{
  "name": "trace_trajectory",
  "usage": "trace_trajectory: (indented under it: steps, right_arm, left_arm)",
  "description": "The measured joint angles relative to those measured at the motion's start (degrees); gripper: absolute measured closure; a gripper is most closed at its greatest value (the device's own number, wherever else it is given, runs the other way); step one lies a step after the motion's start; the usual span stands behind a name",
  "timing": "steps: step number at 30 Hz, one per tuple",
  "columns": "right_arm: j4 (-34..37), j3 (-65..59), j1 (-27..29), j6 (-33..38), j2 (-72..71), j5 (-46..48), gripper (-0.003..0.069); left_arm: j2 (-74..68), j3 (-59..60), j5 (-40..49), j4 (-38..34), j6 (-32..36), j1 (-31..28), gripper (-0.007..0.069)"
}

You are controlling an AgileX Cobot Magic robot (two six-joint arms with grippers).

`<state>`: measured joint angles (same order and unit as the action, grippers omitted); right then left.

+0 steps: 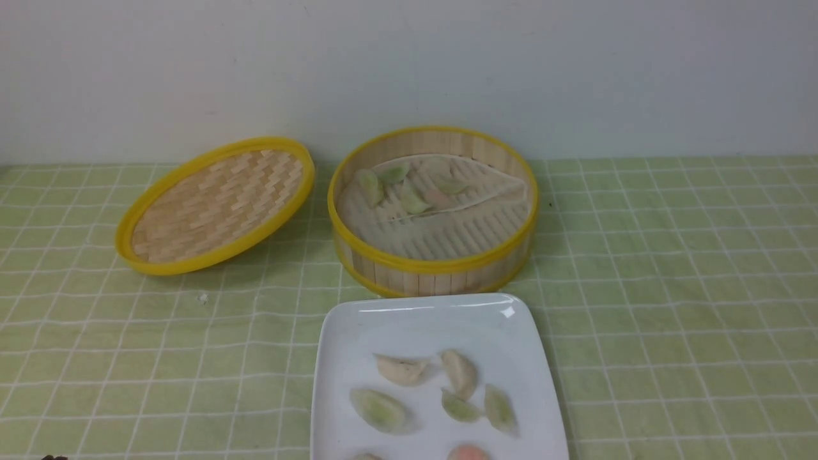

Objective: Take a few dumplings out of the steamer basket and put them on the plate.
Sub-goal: Use the right arm to put the dumpling into the plate

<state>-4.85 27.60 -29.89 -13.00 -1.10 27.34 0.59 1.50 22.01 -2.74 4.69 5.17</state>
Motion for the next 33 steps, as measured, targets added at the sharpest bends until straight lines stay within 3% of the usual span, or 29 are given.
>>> trace_trajectory:
  steps: [6, 11, 13, 20, 33]
  right_arm:
    - [-1.5, -4.2, 0.3, 0.2, 0.0, -2.9, 0.0673]
    - [-2.2, -11.4, 9.9, 0.4, 0.0, -3.8, 0.0673]
    - [-2.2, -15.3, 16.6, 0.4, 0.0, -3.8, 0.0673]
    - [-2.2, -26.7, 27.1, 0.4, 0.0, -3.8, 0.0673]
    - [-2.0, -28.6, 27.7, 0.0, 0.2, -4.2, 0.0673]
  left_arm:
    - [0.0, 0.0, 0.0, 0.0, 0.0, 0.0, 0.0631]
    - [0.0, 0.0, 0.0, 0.0, 0.0, 0.0, 0.0631]
    - [0.0, 0.0, 0.0, 0.0, 0.0, 0.0, 0.0631]
    - [0.0, 0.0, 0.0, 0.0, 0.0, 0.0, 0.0631]
    - [0.0, 0.0, 0.0, 0.0, 0.0, 0.0, 0.0631]
